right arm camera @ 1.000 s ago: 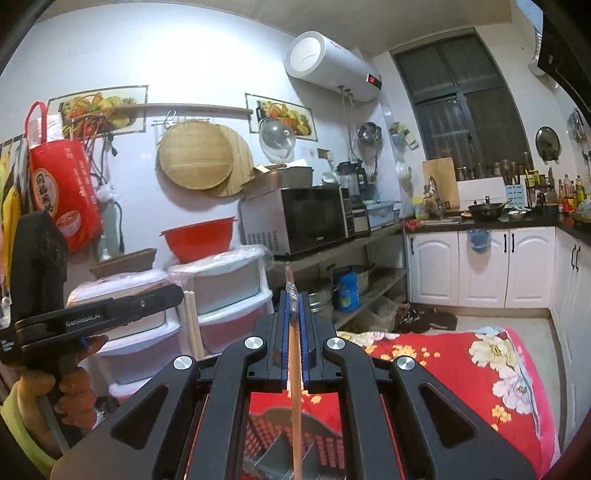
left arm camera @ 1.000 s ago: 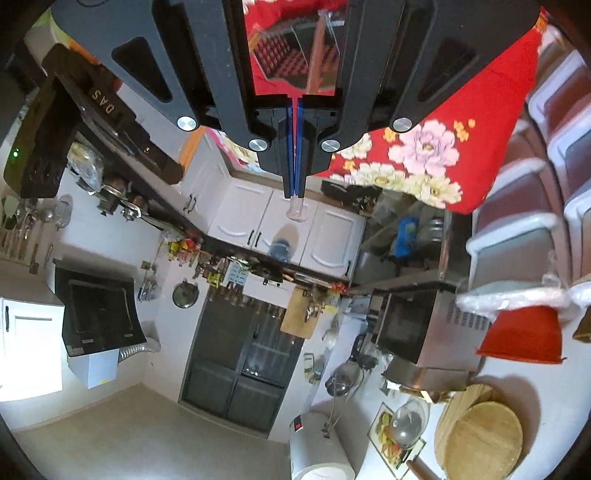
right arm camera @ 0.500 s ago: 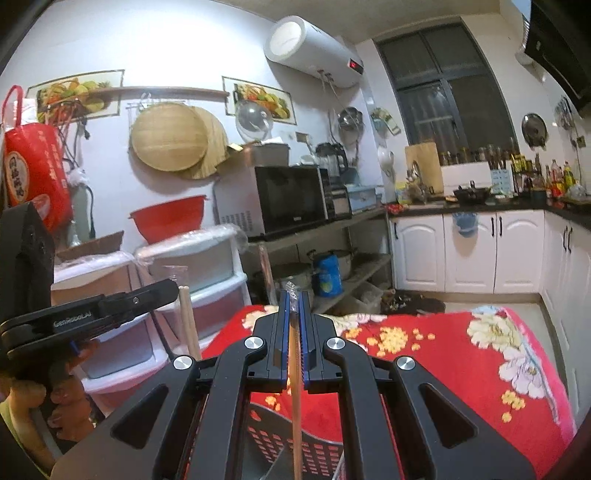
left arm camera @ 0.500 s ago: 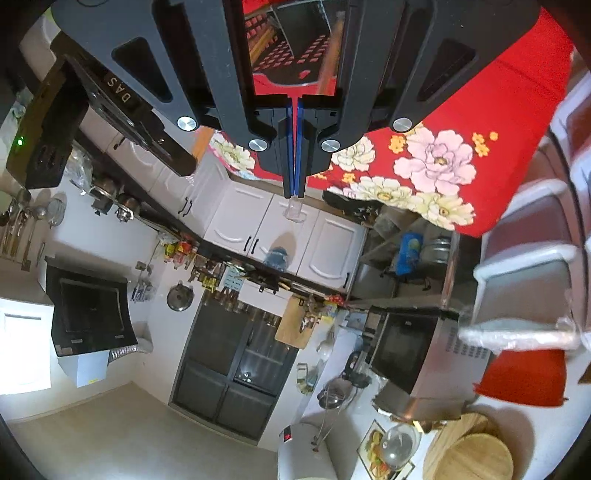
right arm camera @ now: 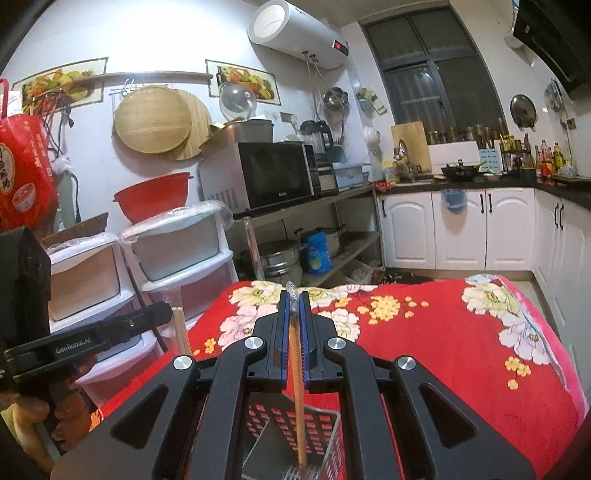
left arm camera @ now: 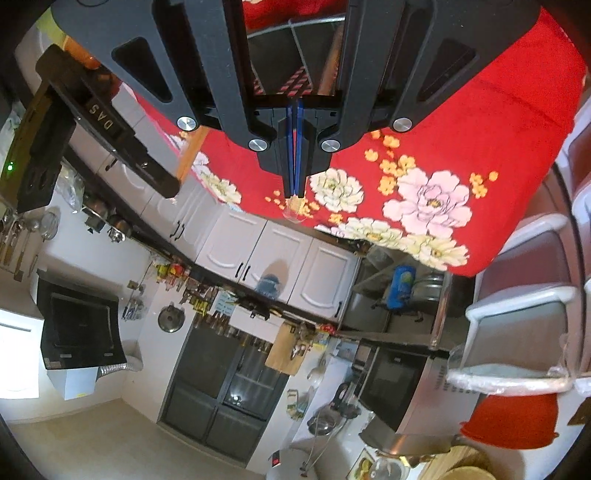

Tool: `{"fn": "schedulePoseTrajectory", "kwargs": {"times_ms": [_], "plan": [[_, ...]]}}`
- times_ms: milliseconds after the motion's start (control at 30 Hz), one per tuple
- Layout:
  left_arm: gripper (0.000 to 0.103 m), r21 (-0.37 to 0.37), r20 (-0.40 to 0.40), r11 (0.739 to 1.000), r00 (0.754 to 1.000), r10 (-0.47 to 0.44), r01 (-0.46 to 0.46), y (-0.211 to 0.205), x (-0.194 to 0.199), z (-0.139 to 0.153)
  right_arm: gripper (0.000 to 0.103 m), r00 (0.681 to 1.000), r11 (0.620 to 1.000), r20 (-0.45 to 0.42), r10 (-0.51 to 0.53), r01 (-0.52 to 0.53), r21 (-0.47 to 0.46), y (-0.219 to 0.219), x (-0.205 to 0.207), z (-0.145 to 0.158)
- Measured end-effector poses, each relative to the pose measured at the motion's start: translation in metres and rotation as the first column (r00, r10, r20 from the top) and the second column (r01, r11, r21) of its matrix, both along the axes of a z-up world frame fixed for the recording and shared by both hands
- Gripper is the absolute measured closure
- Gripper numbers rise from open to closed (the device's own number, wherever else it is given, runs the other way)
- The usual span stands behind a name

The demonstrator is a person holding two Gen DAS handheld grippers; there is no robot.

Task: Organize utensils
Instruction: 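Lift both held chopsticks upright and carry them over the grey mesh caddy, then open both tools to drop the chopsticks into the caddy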

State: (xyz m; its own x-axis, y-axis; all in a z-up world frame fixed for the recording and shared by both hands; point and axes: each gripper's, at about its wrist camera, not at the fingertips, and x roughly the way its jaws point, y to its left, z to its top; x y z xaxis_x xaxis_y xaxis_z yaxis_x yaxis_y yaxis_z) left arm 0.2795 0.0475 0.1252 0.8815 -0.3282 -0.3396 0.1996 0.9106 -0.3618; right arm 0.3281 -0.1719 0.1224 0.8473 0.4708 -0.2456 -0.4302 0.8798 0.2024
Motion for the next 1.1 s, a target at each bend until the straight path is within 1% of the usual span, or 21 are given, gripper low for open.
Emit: {"fn": "schedulePoseTrajectory", "kwargs": {"times_ms": [167, 333, 400, 467, 533, 600, 667, 733, 800, 867, 967, 1000, 1033, 1067, 1100], "plan": [[0.103, 0.001, -0.032, 1.000, 0.999, 0.016, -0.016, 0.009, -0.004, -0.007, 0.097, 1.000, 1.000, -0.008, -0.023, 0.023, -0.013, -0.006, -0.008, -0.003], [0.103, -0.009, -0.065, 0.999, 0.997, 0.034, -0.034, 0.018, -0.009, -0.014, 0.096, 0.998, 0.999, -0.030, -0.048, 0.048, -0.005, -0.016, -0.014, -0.006], [0.103, -0.003, -0.075, 0.999, 0.996, 0.040, -0.041, 0.020, -0.012, -0.016, 0.093, 0.998, 0.998, -0.036, -0.056, 0.056, 0.001, -0.020, -0.017, -0.007], [0.103, -0.006, -0.085, 0.999, 0.995, 0.044, -0.045, 0.023, -0.014, -0.018, 0.086, 0.997, 0.998, -0.044, -0.062, 0.062, 0.002, -0.023, -0.019, -0.008], [0.093, -0.007, -0.096, 0.999, 0.994, 0.049, -0.050, 0.025, -0.016, -0.021, 0.085, 0.996, 0.998, -0.053, -0.066, 0.067, 0.005, -0.026, -0.022, -0.009], [0.089, -0.010, -0.104, 0.998, 0.993, 0.055, -0.056, 0.027, -0.019, -0.023, 0.083, 0.995, 0.997, -0.064, -0.070, 0.071, 0.005, -0.028, -0.024, -0.011], [0.086, -0.015, -0.109, 0.998, 0.992, 0.057, -0.059, 0.028, -0.022, -0.025, 0.074, 0.995, 0.997, -0.075, -0.072, 0.072, 0.004, -0.030, -0.026, -0.013], [0.077, -0.015, -0.114, 0.998, 0.992, 0.060, -0.062, 0.029, -0.027, -0.026, 0.069, 0.994, 0.997, -0.082, -0.075, 0.075, 0.004, -0.031, -0.029, -0.014], [0.072, -0.010, -0.116, 0.998, 0.991, 0.064, -0.065, 0.029, -0.031, -0.026, 0.067, 0.993, 0.997, -0.089, -0.077, 0.077, 0.001, -0.033, -0.033, -0.016], [0.069, -0.003, -0.116, 0.998, 0.991, 0.067, -0.068, 0.028, -0.036, -0.026, 0.062, 0.992, 0.997, -0.096, -0.081, 0.081, 0.001, -0.035, -0.037, -0.017], [0.056, 0.000, -0.112, 0.997, 0.991, 0.072, -0.072, 0.028, -0.042, -0.027, 0.059, 0.991, 0.996, -0.106, -0.086, 0.086, 0.001, -0.039, -0.044, -0.019], [0.049, 0.003, -0.109, 0.997, 0.991, 0.075, -0.075, 0.028, -0.046, -0.027, 0.058, 0.990, 0.996, -0.108, -0.088, 0.088, -0.001, -0.039, -0.047, -0.019], [0.041, 0.007, -0.105, 0.997, 0.991, 0.080, -0.080, 0.028, -0.048, -0.028, 0.054, 0.990, 0.996, -0.110, -0.090, 0.090, -0.001, -0.041, -0.049, -0.019], [0.037, 0.010, -0.105, 0.997, 0.991, 0.082, -0.082, 0.028, -0.049, -0.028, 0.052, 0.990, 0.996, -0.112, -0.091, 0.092, -0.002, -0.042, -0.052, -0.020], [0.030, 0.015, -0.105, 0.996, 0.991, 0.086, -0.085, 0.028, -0.052, -0.028, 0.051, 0.989, 0.996, -0.114, -0.091, 0.091, -0.002, -0.043, -0.055, -0.020]]}}
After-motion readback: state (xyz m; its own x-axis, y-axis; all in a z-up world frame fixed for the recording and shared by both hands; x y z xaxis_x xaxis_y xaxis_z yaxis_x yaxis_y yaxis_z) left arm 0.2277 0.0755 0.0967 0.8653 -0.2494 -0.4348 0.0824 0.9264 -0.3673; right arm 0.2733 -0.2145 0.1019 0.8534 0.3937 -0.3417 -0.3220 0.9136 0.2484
